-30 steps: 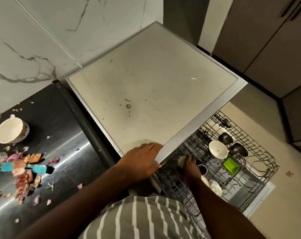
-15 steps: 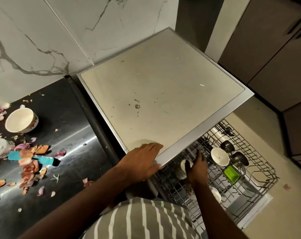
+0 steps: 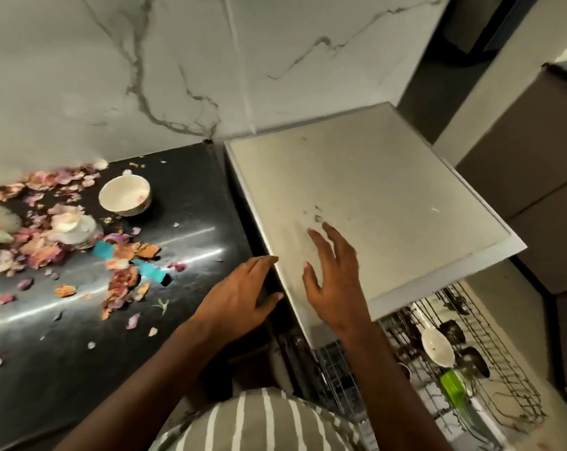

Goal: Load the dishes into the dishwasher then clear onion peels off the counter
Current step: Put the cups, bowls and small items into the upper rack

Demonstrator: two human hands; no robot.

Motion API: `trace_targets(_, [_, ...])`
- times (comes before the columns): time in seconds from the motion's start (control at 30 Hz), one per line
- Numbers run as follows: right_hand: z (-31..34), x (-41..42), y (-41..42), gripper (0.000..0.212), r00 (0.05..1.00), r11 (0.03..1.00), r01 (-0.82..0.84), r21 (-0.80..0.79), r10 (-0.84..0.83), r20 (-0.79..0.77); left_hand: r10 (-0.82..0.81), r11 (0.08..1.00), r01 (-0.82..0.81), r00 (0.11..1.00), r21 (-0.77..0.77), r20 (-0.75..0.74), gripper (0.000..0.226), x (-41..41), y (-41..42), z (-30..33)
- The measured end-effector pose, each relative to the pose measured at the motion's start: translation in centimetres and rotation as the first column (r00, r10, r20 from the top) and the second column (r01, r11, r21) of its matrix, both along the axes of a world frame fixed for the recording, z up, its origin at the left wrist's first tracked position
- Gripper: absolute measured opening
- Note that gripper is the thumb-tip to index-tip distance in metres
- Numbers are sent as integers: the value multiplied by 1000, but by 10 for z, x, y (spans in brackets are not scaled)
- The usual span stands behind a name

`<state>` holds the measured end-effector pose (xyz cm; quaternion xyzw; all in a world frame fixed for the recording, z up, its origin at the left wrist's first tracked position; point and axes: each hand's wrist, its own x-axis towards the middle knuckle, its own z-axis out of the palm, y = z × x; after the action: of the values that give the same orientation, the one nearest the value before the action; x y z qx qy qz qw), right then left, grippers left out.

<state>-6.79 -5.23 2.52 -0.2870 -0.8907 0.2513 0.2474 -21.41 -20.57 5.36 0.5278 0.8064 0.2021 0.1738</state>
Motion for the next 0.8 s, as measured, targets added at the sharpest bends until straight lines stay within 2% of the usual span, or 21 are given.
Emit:
trace_targets(0.17, [8,-74,-45,62,969,970,-241,1,241,53,255,966,-255,967,48,7,67,-49,-71,2])
trace_targets(0.27, [12,-113,-74,64,928,929,-370,-4,370,52,412,904,-412,911,116,27,67,-75,-123,0])
trace_targets(0.43, [22,-169,-123,68,858,861,-507,-30,508,82,610,777,-612,790,146,63,61,-110,-196,3])
trace_targets(0.6, [30,-219,-168,74,787,802,-593,-71,596,160,697,704,-692,717,160,37,66,-145,-250,-1])
trace_targets(0.8, [35,-265,-207,74,766,787,-609,-94,615,188,719,688,-708,695,161,-16,66,-202,-279,-3])
